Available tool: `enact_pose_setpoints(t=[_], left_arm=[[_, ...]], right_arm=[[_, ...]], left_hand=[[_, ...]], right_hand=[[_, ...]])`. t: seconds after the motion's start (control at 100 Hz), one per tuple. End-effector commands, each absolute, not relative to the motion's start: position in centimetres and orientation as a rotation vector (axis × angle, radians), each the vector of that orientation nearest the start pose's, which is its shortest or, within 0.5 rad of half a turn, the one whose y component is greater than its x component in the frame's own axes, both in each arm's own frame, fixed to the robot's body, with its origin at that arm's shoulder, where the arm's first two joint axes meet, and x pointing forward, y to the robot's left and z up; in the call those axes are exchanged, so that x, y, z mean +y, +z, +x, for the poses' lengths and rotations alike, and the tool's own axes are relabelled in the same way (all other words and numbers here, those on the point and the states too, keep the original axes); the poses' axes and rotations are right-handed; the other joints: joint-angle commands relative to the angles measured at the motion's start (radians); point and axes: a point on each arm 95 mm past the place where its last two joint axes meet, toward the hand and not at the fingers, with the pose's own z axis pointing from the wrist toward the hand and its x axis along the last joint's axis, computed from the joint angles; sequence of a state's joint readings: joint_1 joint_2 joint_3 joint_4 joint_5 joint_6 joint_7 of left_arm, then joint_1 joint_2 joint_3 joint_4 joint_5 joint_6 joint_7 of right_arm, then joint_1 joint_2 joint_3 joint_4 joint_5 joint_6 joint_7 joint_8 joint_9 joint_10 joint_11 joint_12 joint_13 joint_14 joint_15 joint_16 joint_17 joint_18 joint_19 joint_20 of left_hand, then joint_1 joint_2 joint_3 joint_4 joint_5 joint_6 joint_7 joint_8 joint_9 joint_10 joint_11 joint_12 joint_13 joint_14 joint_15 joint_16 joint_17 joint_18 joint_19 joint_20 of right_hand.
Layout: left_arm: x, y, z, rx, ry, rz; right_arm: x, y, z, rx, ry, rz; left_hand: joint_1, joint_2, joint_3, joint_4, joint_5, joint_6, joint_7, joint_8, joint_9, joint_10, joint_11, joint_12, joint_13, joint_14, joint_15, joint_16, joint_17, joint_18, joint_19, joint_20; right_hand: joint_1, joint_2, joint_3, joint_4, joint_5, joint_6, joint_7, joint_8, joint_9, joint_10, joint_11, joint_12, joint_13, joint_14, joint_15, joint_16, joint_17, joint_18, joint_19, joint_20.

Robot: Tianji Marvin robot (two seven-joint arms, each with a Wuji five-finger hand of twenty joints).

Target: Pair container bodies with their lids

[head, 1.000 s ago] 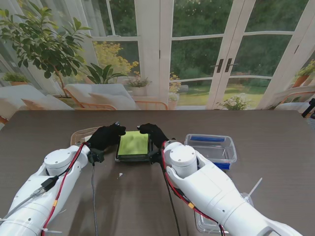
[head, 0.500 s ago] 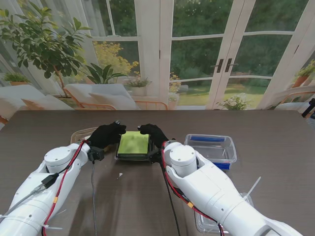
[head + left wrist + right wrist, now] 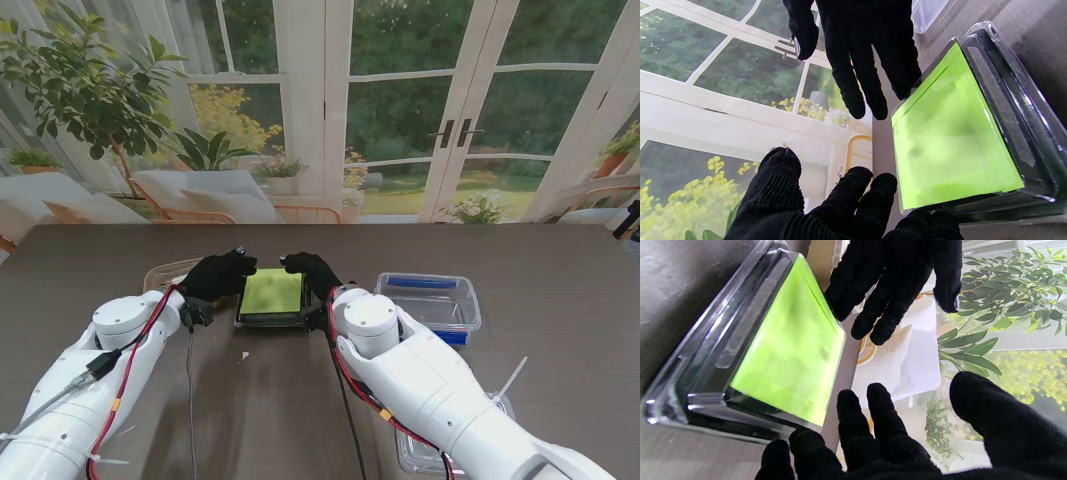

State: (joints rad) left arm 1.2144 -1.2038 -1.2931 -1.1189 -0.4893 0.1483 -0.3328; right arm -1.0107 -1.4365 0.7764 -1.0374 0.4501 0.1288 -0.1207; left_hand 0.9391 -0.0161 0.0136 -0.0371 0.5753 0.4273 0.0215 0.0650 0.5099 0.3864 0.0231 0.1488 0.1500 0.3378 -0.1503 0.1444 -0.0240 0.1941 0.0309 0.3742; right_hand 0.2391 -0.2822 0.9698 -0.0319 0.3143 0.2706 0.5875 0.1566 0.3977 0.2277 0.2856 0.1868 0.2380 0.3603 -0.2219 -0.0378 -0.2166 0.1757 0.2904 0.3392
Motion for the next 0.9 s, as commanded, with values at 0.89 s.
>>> enact_pose_setpoints(t=[0.89], left_arm=[[2.93, -33.1, 50.25, 0.462, -2.067, -2.815]], right_arm=[[18.72, -33.17, 49.94, -0.64, -1.718, -2.243]], left_hand=[[0.021, 0.018, -0.018, 0.029, 0.016, -0.039, -0.003, -0.001, -0.016, -0.046, 0.006, 0.025, 0.034, -0.051, 0.175, 0.068, 0.006, -0.085, 0.079, 0.052]], right_hand=[[0.001, -0.017, 0.008, -0.034, 0.016, -0.026, 0.007, 0.007, 0.002, -0.007, 0.015, 0.011, 0.103, -0.148, 0.211, 0.08, 0.303, -0.038, -0.001, 0.032]])
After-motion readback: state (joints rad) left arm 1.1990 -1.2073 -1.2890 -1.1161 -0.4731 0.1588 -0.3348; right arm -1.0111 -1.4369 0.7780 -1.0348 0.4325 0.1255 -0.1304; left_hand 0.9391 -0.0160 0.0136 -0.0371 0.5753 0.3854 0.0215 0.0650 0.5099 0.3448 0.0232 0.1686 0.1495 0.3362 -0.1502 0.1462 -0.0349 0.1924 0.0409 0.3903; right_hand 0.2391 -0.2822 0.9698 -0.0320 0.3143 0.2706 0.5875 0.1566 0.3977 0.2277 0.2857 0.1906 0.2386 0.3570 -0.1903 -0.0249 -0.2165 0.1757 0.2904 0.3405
